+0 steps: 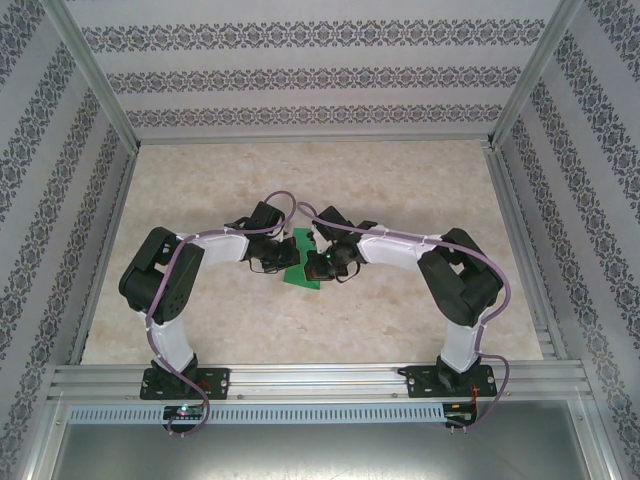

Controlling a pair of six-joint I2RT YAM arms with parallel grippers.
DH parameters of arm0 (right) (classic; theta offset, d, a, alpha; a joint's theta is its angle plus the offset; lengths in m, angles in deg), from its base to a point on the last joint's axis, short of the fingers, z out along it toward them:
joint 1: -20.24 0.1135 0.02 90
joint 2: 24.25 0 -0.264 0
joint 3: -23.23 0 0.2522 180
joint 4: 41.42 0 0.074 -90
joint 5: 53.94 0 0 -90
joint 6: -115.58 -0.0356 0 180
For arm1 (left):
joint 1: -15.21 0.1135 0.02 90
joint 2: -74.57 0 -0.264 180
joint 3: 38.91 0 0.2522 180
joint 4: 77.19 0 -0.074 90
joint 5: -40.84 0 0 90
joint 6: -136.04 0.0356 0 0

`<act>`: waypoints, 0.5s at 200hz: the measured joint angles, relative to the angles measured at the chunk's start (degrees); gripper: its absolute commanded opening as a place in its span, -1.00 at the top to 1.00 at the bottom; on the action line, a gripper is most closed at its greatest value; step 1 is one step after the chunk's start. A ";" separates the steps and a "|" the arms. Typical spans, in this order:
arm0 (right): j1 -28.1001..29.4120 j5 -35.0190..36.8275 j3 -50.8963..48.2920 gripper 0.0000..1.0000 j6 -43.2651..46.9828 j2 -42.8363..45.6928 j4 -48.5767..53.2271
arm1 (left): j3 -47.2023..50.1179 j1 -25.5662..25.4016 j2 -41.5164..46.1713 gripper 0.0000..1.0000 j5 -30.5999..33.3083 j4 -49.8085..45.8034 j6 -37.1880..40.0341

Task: Fold a paper plane with a square sheet of paper (pick it up from the middle)
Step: Fold the triangle a second time at the center of the table.

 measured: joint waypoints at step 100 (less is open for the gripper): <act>0.00 2.12 2.64 1.00 -0.22 -3.23 1.20 | 0.35 0.00 0.15 1.00 0.02 0.46 -0.90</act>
